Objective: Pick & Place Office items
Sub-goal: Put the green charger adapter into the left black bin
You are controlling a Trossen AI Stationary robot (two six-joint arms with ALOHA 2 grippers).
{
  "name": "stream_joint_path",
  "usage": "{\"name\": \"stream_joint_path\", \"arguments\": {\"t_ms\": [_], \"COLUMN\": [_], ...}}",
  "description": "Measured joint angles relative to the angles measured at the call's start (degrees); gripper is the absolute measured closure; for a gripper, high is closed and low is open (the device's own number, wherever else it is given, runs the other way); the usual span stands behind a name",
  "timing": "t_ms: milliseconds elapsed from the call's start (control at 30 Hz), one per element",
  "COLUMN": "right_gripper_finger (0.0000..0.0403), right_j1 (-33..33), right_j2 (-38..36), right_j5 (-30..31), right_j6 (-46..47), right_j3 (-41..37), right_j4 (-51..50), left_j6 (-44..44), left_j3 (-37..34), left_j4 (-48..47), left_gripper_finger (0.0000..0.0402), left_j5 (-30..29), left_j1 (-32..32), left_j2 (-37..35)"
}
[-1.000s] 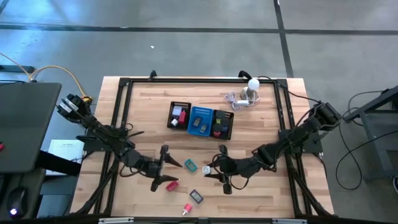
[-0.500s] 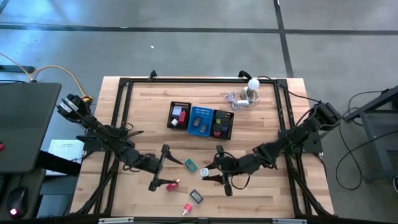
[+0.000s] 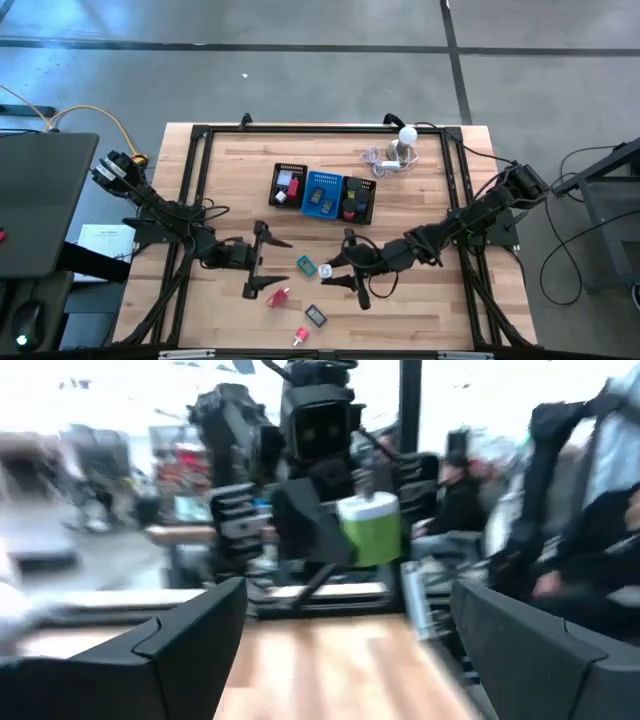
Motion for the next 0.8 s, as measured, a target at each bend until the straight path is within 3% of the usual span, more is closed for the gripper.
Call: {"name": "stream_joint_path", "arguments": {"t_ms": [200,367,633,800], "right_gripper_finger": [0.0284,0.0284,0.0284,0.0284], "right_j1": [-0.67,-1.60,-3.58,-3.58], "right_j2": [0.00,0.02,0.02,0.59], "right_j5": [-0.07,-0.08,-1.76,-2.83], "right_j6": [0.81,2.45,6.02,5.94], "right_j3": [0.00,0.00,0.00,0.02], "right_j4": [0.67,1.44,2.34,4.36], "left_j6": [26.82,45.47,69.26,75.37], "left_j3": [0.01,1.25,7.97,10.66], "left_j4": [0.59,5.15,12.78,17.77], "left_gripper_finger": [0.0057,0.0057,0.0057,0.0057], "left_j5": [-2.00,-2.08,-2.05,-2.16], "left_j1": [-1.46,-2.01,-1.99,-0.68], "left_j2": [0.58,5.05,16.05,20.20]}}
